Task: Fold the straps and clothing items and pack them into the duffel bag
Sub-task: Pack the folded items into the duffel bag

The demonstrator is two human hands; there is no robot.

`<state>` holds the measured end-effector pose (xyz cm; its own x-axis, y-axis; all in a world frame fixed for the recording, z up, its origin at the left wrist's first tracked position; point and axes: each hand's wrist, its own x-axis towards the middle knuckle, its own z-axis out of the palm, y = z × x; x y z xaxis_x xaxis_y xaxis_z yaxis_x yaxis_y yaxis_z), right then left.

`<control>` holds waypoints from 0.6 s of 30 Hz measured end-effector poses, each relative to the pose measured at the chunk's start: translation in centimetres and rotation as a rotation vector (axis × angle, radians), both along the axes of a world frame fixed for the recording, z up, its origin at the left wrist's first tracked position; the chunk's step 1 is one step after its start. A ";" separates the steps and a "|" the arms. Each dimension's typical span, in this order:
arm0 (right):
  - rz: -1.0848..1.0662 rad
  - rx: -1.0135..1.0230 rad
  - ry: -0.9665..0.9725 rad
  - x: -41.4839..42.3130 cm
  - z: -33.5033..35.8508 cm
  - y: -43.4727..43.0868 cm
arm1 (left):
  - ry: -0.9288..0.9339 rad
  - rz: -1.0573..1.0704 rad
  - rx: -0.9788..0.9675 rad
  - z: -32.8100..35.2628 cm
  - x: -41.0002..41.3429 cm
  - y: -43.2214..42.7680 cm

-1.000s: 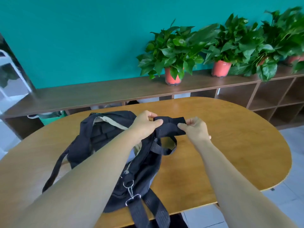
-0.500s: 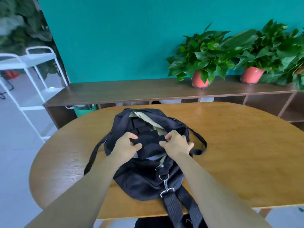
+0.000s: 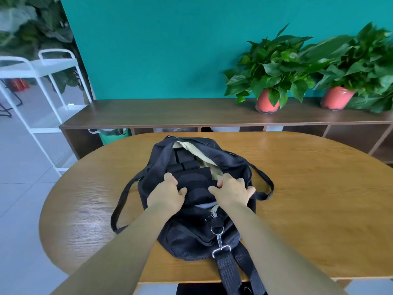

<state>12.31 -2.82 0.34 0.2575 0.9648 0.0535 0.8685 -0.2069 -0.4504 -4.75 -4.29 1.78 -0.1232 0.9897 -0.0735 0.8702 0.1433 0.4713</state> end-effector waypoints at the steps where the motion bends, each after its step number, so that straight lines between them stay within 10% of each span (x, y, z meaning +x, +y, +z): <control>1: 0.001 -0.001 -0.001 0.0 0.0 -0.1 | 0.001 -0.002 -0.012 0.0 0.1 0.0; 18: 0.107 -0.028 0.068 0.6 0.1 -0.7 | 0.055 -0.149 -0.046 -0.1 -0.9 -0.4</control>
<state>12.94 -3.47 0.47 0.1554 0.9878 0.0119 0.8540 -0.1282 -0.5042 -5.65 -4.74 1.64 0.0192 0.9930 -0.1165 0.9079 0.0315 0.4180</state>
